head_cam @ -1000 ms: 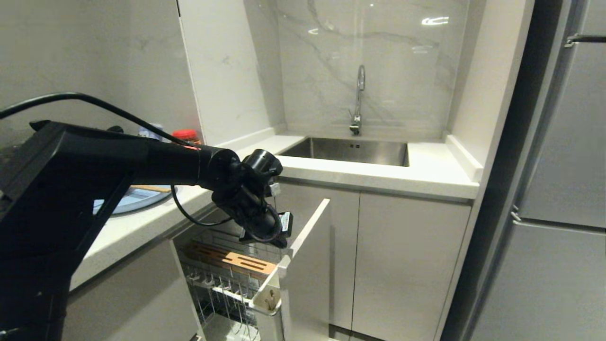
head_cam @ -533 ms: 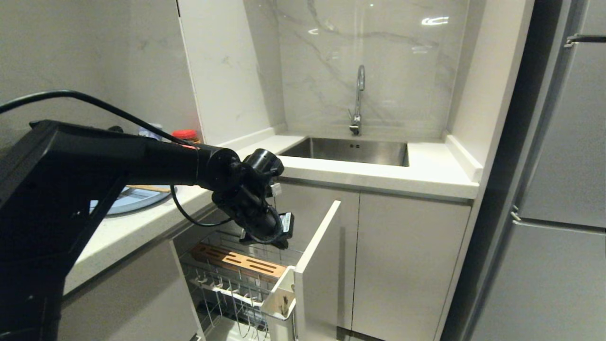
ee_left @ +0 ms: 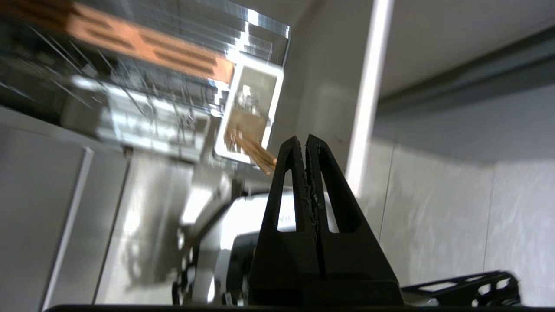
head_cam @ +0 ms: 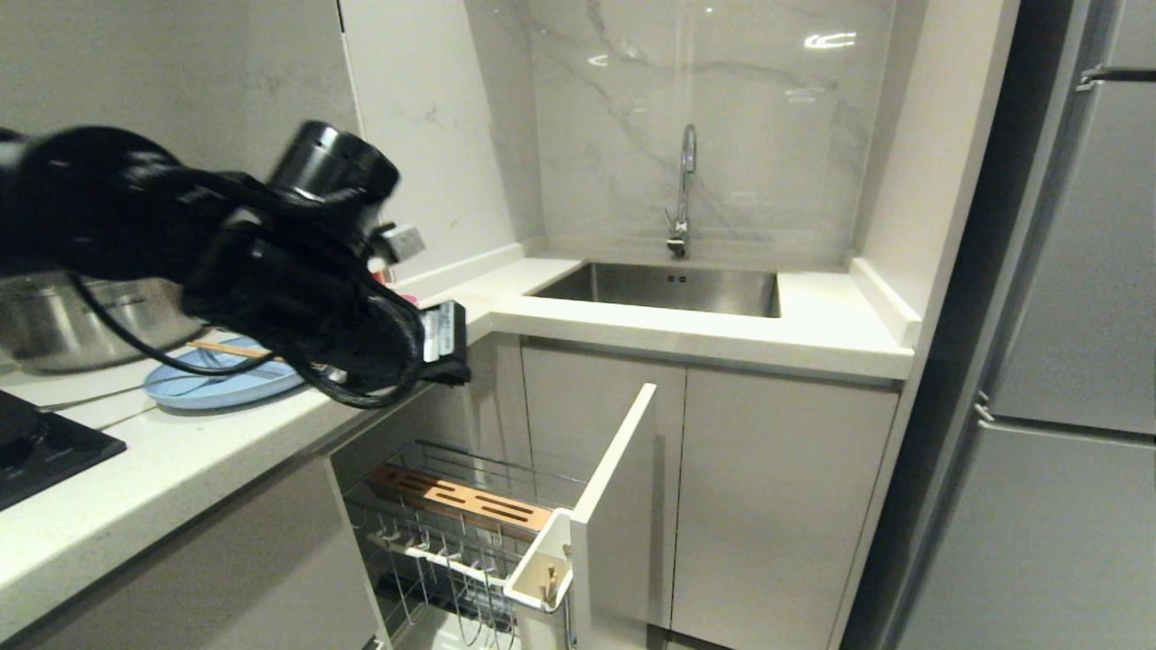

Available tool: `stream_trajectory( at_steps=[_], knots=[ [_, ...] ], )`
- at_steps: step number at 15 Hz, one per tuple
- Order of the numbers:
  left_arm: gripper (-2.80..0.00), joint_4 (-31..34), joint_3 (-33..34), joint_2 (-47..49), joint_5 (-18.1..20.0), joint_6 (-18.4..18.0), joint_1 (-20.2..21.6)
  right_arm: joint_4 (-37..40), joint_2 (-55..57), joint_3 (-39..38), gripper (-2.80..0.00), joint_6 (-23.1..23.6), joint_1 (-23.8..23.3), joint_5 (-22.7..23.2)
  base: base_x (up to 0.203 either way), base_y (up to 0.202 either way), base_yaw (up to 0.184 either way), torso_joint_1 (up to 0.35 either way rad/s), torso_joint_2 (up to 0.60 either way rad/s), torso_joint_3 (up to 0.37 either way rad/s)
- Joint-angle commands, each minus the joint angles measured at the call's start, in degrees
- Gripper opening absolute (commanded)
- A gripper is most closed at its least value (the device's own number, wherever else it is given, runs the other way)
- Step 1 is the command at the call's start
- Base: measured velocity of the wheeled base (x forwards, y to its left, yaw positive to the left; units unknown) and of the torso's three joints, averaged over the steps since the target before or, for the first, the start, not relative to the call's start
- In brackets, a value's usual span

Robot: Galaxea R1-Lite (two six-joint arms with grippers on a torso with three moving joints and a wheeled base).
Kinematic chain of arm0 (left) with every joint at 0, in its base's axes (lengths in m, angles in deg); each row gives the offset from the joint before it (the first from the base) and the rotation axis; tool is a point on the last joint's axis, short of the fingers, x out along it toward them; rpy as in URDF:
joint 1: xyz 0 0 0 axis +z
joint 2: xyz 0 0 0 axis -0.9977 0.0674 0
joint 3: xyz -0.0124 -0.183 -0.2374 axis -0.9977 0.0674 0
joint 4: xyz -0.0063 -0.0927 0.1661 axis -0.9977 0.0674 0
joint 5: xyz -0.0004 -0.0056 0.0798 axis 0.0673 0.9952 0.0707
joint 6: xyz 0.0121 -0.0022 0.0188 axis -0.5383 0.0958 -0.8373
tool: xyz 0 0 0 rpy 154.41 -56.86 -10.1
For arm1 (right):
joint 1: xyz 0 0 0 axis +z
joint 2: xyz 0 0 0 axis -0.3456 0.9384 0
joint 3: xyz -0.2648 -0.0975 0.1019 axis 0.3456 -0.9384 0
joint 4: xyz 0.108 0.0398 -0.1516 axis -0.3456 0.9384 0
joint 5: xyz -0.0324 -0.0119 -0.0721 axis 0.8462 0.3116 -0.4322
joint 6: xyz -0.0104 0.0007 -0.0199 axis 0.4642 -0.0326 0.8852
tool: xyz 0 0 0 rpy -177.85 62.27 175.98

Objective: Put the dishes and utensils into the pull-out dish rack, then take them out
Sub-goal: Pick up the chopsticks and place it in the cupboard

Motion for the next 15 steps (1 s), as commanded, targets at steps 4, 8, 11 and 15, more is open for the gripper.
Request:
stream_trajectory(
  at_steps=[4,8,11,15],
  knots=[
    [-2.8,0.2,9.8,-39.6,-2.9,-7.9,8.0,-0.1,0.0,-1.5,-2.8,0.0,0.0,0.0,0.0,0.0,0.0,0.0,0.0,0.0],
    [-2.8,-3.6,27.3,-67.4,1.0,-17.5,18.5,-0.1,0.0,-1.5,-2.8,0.0,0.0,0.0,0.0,0.0,0.0,0.0,0.0,0.0],
    [-2.8,-10.3,48.4,-84.7,2.3,-27.5,22.7,0.0,0.0,-1.5,-2.8,0.0,0.0,0.0,0.0,0.0,0.0,0.0,0.0,0.0],
    [-2.8,-23.2,69.3,-96.6,2.4,-31.0,25.0,-0.1,0.0,-1.5,-2.8,0.0,0.0,0.0,0.0,0.0,0.0,0.0,0.0,0.0]
  ],
)
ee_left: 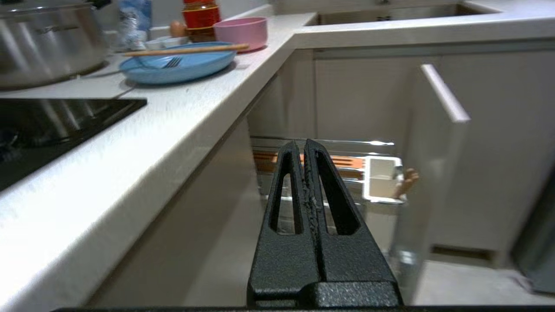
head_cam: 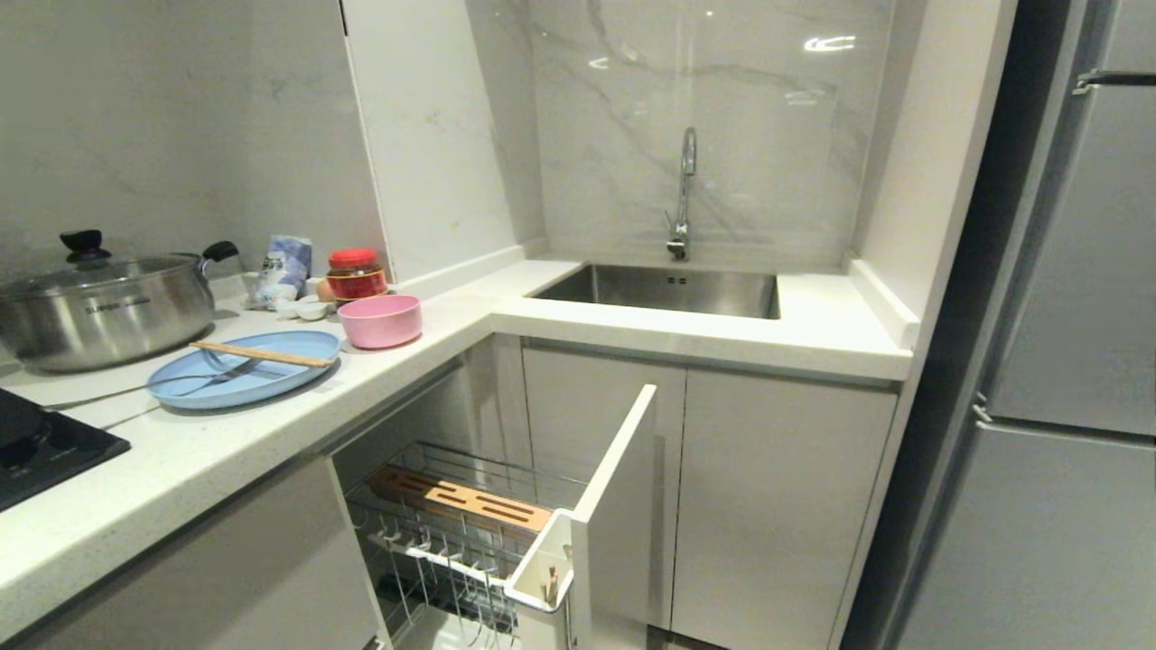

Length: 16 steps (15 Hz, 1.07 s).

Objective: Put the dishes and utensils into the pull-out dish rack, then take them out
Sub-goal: Pick up the chopsticks and place it in the cupboard

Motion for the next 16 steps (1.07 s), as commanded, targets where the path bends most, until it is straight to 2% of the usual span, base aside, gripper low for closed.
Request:
stream_trajectory(
  at_steps=[1,4,5,7,14,16],
  knots=[
    [-2.8,-11.2,12.3,-7.2,-0.6,1.5,0.9,-0.1,0.0,-1.5,-2.8,0.0,0.0,0.0,0.0,0.0,0.0,0.0,0.0,0.0],
    [-2.8,-24.4,25.4,-7.3,-0.2,0.3,1.1,-0.1,0.0,-1.5,-2.8,0.0,0.0,0.0,0.0,0.0,0.0,0.0,0.0,0.0],
    [-2.8,-24.8,27.2,-7.3,1.2,0.3,1.2,-0.1,0.0,-1.5,-2.8,0.0,0.0,0.0,0.0,0.0,0.0,0.0,0.0,0.0],
    [-2.8,-19.9,26.6,-7.4,2.4,0.8,1.1,-0.1,0.0,-1.5,-2.8,0.0,0.0,0.0,0.0,0.0,0.0,0.0,0.0,0.0],
    [-2.8,-21.6,27.1,-7.4,0.3,5.0,1.1,0.0,0.0,-1.5,-2.8,0.0,0.0,0.0,0.0,0.0,0.0,0.0,0.0,0.0],
    [-2.8,-21.6,27.1,-7.4,0.3,5.1,1.1,-0.1,0.0,-1.5,-2.8,0.0,0.0,0.0,0.0,0.0,0.0,0.0,0.0,0.0]
  ],
)
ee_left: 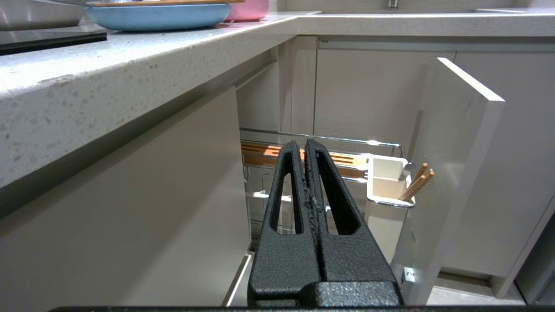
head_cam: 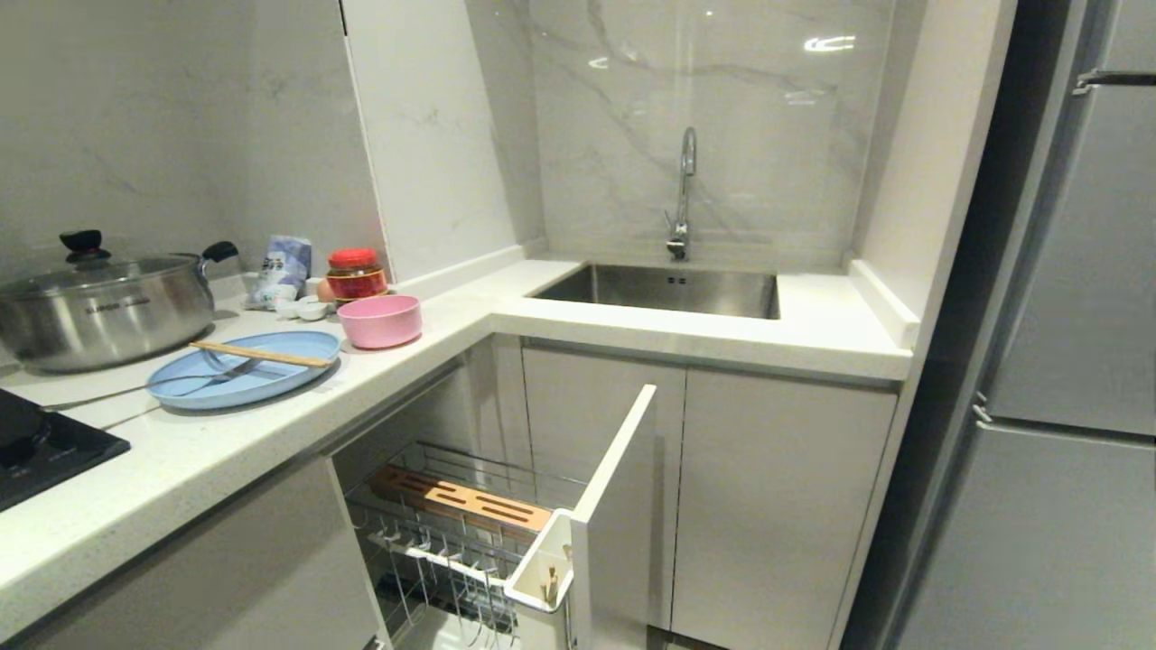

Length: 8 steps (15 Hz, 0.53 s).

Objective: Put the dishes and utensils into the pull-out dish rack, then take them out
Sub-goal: Pick up the chopsticks and place it in the cupboard

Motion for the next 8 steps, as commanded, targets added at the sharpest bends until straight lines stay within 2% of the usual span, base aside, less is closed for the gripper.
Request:
stream_trajectory(
  at_steps=[1,8],
  knots=[
    [-2.8,0.1,0.7,0.1,0.0,0.0,0.0,-0.1,0.0,-1.5,-2.8,0.0,0.0,0.0,0.0,0.0,0.0,0.0,0.0,0.0],
    [-2.8,0.0,0.7,0.1,0.0,0.3,0.0,-0.1,0.0,-1.5,-2.8,0.0,0.0,0.0,0.0,0.0,0.0,0.0,0.0,-0.012]
  ],
)
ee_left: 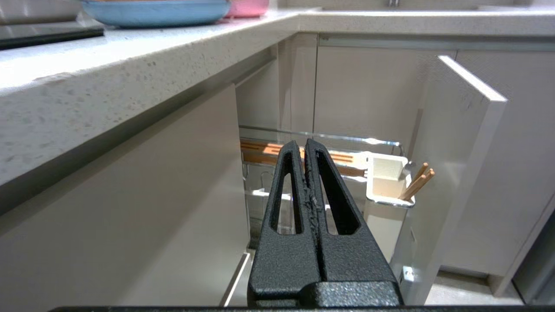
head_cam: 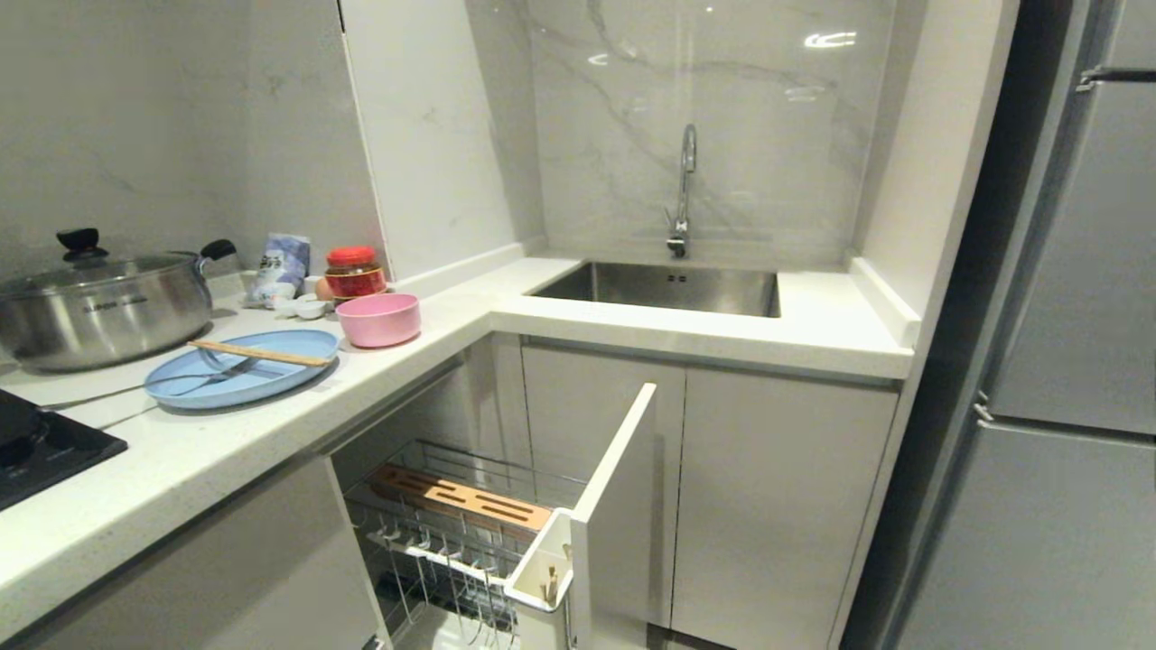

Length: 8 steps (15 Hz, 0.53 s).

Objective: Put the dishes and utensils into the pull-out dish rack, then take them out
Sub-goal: Pick up the chopsticks and place it in the cupboard

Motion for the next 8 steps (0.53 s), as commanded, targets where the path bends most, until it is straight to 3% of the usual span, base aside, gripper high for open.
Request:
stream_trajectory(
  at_steps=[1,8],
  knots=[
    [-2.8,0.2,0.6,0.1,0.3,-0.6,0.0,-0.1,0.0,-1.5,-2.8,0.0,0.0,0.0,0.0,0.0,0.0,0.002,0.0,-0.135],
    [-2.8,0.3,0.6,0.1,0.5,-1.4,0.0,-0.1,0.0,-1.5,-2.8,0.0,0.0,0.0,0.0,0.0,0.0,0.001,0.0,-0.194]
  ],
)
